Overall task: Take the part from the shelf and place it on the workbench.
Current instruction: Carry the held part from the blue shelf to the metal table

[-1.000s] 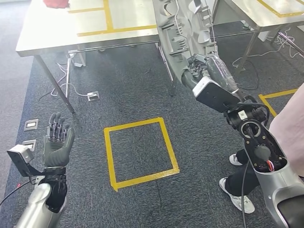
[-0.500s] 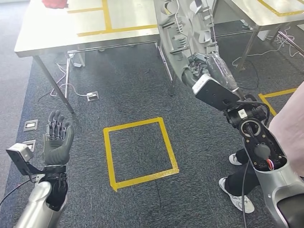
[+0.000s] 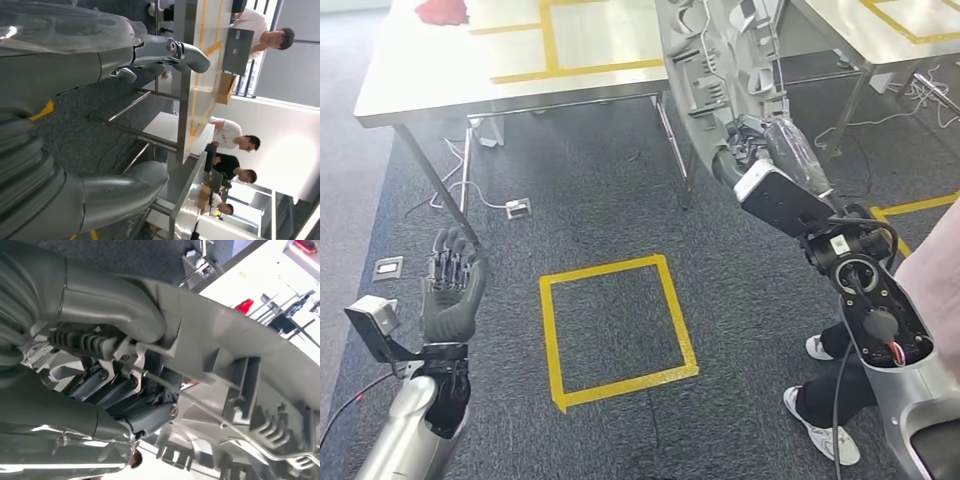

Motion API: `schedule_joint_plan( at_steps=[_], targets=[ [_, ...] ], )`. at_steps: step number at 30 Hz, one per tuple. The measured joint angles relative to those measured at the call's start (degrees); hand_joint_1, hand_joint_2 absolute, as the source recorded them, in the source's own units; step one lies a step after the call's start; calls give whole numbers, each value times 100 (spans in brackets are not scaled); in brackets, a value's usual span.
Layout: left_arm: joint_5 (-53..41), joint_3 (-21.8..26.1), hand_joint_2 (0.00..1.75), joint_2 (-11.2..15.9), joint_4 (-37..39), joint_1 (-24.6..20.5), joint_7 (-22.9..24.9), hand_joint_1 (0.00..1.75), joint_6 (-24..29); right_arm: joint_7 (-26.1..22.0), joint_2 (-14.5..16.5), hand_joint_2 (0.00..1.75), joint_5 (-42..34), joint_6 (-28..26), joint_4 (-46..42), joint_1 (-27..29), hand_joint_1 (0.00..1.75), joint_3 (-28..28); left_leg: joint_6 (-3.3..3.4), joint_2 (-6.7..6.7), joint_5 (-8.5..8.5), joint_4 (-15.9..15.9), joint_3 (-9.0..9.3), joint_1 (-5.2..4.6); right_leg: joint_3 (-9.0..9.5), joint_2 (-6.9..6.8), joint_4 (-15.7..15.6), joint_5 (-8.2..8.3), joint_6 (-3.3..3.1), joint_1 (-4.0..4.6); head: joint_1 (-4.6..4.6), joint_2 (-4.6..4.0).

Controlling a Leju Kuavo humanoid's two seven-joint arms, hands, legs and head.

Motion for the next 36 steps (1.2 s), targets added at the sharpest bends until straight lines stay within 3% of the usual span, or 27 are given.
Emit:
schedule_joint_plan(
  at_steps=[3, 5, 6, 8, 9, 10, 11, 12, 14, 16, 18, 20, 21, 24, 26, 30, 31, 32, 34, 35, 36],
  targets=[
    [2, 0, 175, 0, 11, -10, -24, 0, -8, -6, 0, 175, 22, -11, 14, 13, 175, 4, -92, 3, -36, 41, -31, -18, 38, 34, -23, -92, -126, 22, -45, 0],
    [2, 0, 175, 0, 17, -17, -28, 0, -10, 3, 0, 175, 32, -14, 21, 27, 175, 6, -135, 5, -152, 215, -100, -3, 55, 63, -24, -136, -204, 19, -94, 0],
    [1, 0, 175, 0, 20, -22, -31, 0, -12, 2, 0, 175, 32, -15, 23, 28, 175, 7, -150, 2, -275, 480, -238, -4, 71, 74, -29, -155, -239, 18, -117, 0],
    [1, 0, 175, 0, 37, -14, -36, 0, -17, -8, 0, 175, 32, -18, 32, 30, 175, 16, -148, -2, -565, 1304, -722, -19, 95, 96, -35, -195, -298, 47, -161, 0],
    [1, 0, 175, 0, 49, 1, -36, 0, -19, -12, 0, 175, 32, -20, 42, 34, 175, 23, -128, -4, -644, 1664, -962, -32, 116, 111, -36, -221, -327, 72, -171, 0],
    [1, 0, 175, 0, 63, 16, -36, 0, -20, -14, 0, 175, 32, -21, 54, 40, 175, 31, -93, -5, -613, 1847, -1122, -48, 150, 128, -37, -251, -352, 104, -177, 0],
    [1, 0, 175, 1, 75, 26, -36, 0, -22, -14, 0, 175, 32, -23, 65, 47, 175, 36, -40, -7, -453, 1794, -1169, -72, 196, 144, -37, -283, -369, 139, -180, 0],
    [2, 0, 175, 2, 82, 27, -36, 0, -24, -14, 0, 175, 32, -23, 74, 52, 175, 39, 37, -12, -183, 1505, -1101, -110, 256, 157, -42, -317, -381, 176, -185, 0],
    [1, 0, 175, 9, 90, 7, -40, 0, -29, -22, 0, 175, 32, -29, 84, 47, 175, 42, 258, -26, 346, 668, -799, -213, 378, 171, -77, -384, -389, 234, -177, 0],
    [-1, 0, 175, 14, 91, -24, -52, 0, -43, -51, 1, 175, 33, -45, 92, 23, 175, 42, 429, -37, 495, 113, -558, -295, 447, 179, -141, -413, -370, 219, -169, 0],
    [-3, 0, 175, 13, 92, -44, -63, 0, -59, -75, 2, 175, 36, -66, 97, 6, 175, 41, 463, -38, 418, -111, -423, -309, 497, 177, -160, -390, -318, 193, -181, 0],
    [-4, 0, 175, 10, 95, -54, -74, 0, -67, -74, 1, 175, 37, -77, 102, 11, 175, 42, 436, -34, 390, -256, -258, -267, 464, 147, -25, -447, -262, 195, -187, 0],
    [-4, 0, 175, 6, 97, -62, -79, 0, -69, -73, 1, 175, 37, -78, 106, 10, 175, 42, 419, -35, 378, -291, -175, -237, 365, 134, 172, -534, -235, 192, -177, 0],
    [-9, 0, 175, -15, 107, -63, -81, 0, -76, -83, 0, 175, 37, -81, 112, 17, 175, 43, 355, -34, 267, -307, -5, -176, -276, 103, 1226, -864, -131, 134, -135, 0],
    [-11, 0, 175, -17, 121, -42, -81, 0, -78, -81, 0, 175, 37, -85, 115, 20, 175, 42, 301, -35, 159, -300, 127, -133, -556, 85, 1492, -910, -49, 78, -115, 0],
    [-11, 0, 175, -15, 132, -35, -81, 0, -78, -77, 0, 175, 37, -87, 118, 21, 175, 41, 265, -35, 84, -295, 225, -100, -575, 70, 1341, -817, 3, 42, -103, 0],
    [-11, 0, 175, -16, 133, -36, -81, 0, -79, -77, 0, 175, 37, -87, 118, 21, 175, 42, 235, -34, 28, -280, 285, -77, -505, 51, 1074, -654, 34, 20, -100, 0],
    [-11, 0, 175, -16, 137, -39, -73, 0, -80, -83, 1, 175, 38, -92, 119, 26, 175, 43, 166, -29, -78, -235, 334, -62, -422, 30, 692, -370, 27, -3, -101, 0],
    [-12, 0, 175, -17, 142, -51, -69, 0, -84, -86, 2, 175, 45, -103, 117, 26, 175, 40, 15, -17, -269, -133, 428, -24, -259, -11, 0, 131, -33, -44, -88, 0],
    [-13, 0, 175, -16, 144, -62, -66, 0, -85, -84, 2, 175, 48, -109, 116, 28, 175, 37, -41, -12, -272, -4, 372, -21, -223, -8, -118, 224, -101, -46, -88, 0],
    [-13, 0, 175, -17, 143, -71, -74, 0, -86, -74, 2, 175, 47, -110, 116, 29, 175, 36, -60, -13, -183, 231, 243, -8, -183, -2, -129, 189, -139, -49, -89, 0]
  ],
)
